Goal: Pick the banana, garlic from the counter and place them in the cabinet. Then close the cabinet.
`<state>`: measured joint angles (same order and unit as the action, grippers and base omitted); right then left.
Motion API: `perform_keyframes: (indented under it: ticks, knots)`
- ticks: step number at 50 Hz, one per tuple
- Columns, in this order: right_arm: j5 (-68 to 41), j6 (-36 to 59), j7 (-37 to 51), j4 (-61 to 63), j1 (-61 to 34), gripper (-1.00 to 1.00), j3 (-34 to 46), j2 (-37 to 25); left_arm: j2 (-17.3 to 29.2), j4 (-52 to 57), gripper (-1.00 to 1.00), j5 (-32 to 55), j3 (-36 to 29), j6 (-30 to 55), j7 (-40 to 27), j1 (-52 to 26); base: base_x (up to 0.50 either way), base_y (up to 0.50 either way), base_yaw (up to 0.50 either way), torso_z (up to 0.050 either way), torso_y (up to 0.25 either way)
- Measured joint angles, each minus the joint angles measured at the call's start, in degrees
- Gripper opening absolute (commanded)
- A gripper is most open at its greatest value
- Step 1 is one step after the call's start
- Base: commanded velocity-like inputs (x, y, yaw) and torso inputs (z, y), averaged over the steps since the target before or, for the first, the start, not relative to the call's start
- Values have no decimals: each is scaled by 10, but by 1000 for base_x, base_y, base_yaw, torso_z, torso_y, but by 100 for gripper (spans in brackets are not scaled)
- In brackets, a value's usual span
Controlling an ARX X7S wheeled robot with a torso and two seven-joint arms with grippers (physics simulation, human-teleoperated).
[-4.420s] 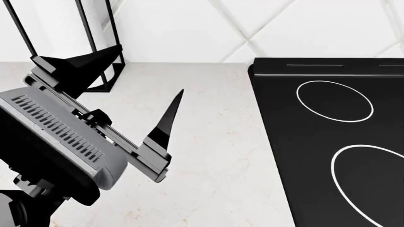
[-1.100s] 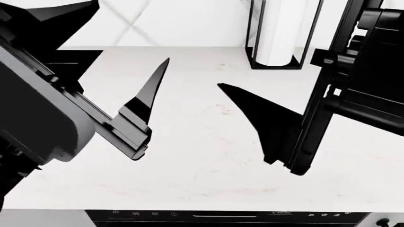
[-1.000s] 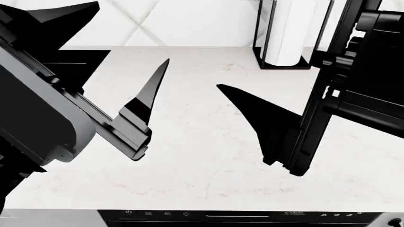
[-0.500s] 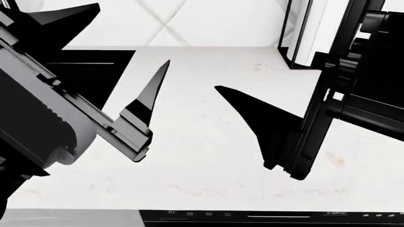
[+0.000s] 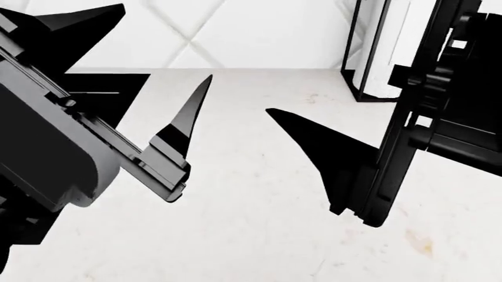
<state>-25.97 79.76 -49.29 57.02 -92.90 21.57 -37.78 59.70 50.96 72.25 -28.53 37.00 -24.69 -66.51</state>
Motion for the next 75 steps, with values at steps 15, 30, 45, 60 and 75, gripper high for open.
perform_keyframes:
  ticks: [15, 30, 45, 60, 75]
  knots:
    - [-17, 1, 3, -2, -6, 100, -9, 0, 5, 10, 100, 3, 4, -7, -8, 6, 1, 0, 0, 0, 0]
    - [-29, 6, 7, -8, -22, 100, -19, -7, 54, 56, 100, 11, 57, -107, -82, 99, 0, 0, 0, 0, 0]
    - [-36, 5, 15, -15, -32, 100, -22, -14, 92, 51, 100, 44, 137, -244, -155, 194, 0, 0, 0, 0, 0]
    - [-50, 14, 19, -11, -37, 100, -32, -24, 111, 15, 100, 95, 206, -328, -193, 198, 0, 0, 0, 0, 0]
    - [-73, 25, 26, 3, -26, 100, -52, -39, 112, -37, 100, 136, 240, -356, -217, 139, 0, 0, 0, 0, 0]
